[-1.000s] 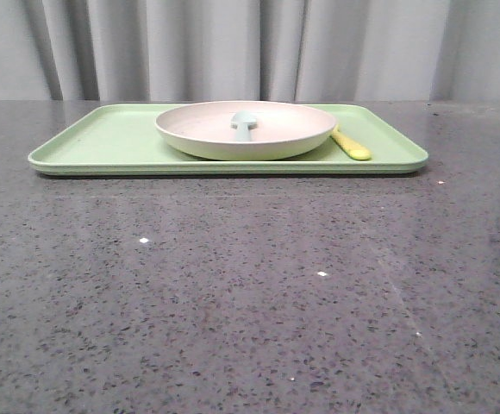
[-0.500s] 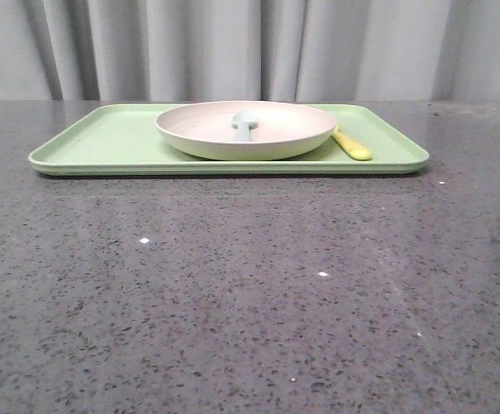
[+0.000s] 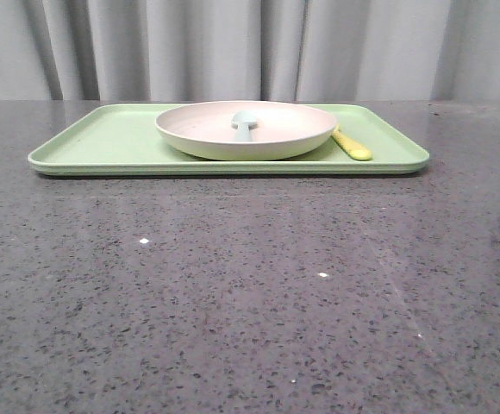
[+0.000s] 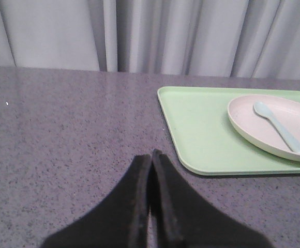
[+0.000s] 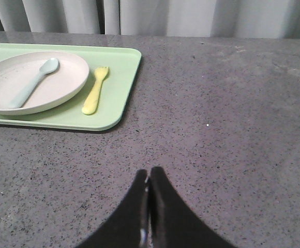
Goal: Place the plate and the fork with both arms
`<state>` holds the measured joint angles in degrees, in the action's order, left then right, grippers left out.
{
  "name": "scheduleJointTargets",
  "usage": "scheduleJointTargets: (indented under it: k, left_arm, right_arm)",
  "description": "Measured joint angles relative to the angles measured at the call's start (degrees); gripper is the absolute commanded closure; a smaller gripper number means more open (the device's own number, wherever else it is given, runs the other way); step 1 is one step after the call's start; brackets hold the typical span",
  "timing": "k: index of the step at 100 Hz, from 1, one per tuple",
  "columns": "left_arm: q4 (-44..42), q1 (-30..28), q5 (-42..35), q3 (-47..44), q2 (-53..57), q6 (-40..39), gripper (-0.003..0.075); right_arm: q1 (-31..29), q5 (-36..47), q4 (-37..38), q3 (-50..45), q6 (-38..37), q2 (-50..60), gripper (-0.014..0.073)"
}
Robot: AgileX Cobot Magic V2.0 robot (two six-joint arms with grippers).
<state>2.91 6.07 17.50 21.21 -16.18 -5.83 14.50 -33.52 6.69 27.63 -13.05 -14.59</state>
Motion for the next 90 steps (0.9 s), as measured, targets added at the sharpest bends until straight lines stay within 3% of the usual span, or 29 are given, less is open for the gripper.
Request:
scheduleJointTargets:
  k: [49,90]
  left_arm:
    - [-2.9,-4.5,-12.4,-20.9,16.3,0.1,0.0741]
    - [-2.9,-4.5,-12.7,-21.2,16.4,0.1,0.0741]
  right_arm:
    - [0.0,0.0,0.1,0.0,0.0,0.0,0.0660]
    - [0.0,0.0,0.1,-0.1,0.1,0.0,0.0660]
